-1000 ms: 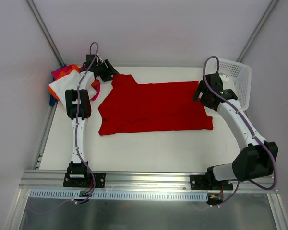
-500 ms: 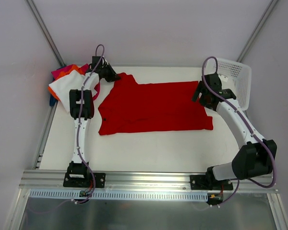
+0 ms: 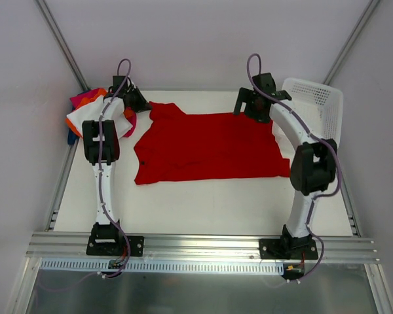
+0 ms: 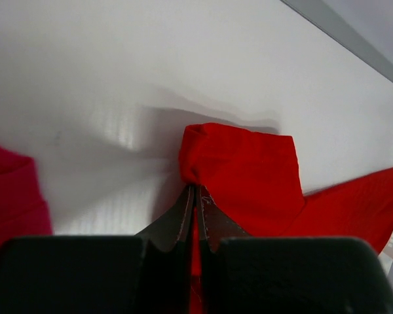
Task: Fold and stack the t-shirts
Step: Fold the tshirt
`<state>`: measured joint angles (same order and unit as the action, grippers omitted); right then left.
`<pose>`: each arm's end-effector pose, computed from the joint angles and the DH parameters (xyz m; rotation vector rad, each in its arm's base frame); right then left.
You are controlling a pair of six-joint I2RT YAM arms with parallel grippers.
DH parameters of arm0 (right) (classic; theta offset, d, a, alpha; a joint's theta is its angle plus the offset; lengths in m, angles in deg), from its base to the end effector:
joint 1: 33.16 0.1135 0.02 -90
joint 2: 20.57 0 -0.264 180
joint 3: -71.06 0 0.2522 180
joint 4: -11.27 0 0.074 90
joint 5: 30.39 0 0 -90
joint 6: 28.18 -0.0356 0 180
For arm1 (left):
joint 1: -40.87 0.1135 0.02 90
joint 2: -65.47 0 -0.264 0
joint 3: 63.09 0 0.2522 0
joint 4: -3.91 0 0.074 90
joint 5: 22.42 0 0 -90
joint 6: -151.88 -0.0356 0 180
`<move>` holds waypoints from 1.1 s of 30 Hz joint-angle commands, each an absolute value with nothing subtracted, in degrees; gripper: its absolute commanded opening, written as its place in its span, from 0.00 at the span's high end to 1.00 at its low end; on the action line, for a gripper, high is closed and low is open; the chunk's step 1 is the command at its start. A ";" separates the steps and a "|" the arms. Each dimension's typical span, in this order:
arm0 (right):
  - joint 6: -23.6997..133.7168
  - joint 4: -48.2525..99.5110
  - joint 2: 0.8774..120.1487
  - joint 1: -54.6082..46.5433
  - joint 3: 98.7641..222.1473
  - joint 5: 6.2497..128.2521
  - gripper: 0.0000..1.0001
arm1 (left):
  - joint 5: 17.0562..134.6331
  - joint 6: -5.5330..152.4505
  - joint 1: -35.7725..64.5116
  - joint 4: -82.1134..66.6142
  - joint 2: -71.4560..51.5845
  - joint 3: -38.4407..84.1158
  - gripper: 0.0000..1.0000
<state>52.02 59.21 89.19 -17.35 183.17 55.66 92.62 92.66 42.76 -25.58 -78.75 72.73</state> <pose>0.4220 0.1169 0.2941 -0.0908 2.3664 0.1346 0.5677 0.0037 0.1658 -0.3990 2.2315 -0.7595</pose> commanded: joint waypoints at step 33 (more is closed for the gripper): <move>54.44 60.11 119.70 -34.21 214.02 56.36 0.01 | 92.45 87.63 45.09 -25.67 -71.29 65.98 1.00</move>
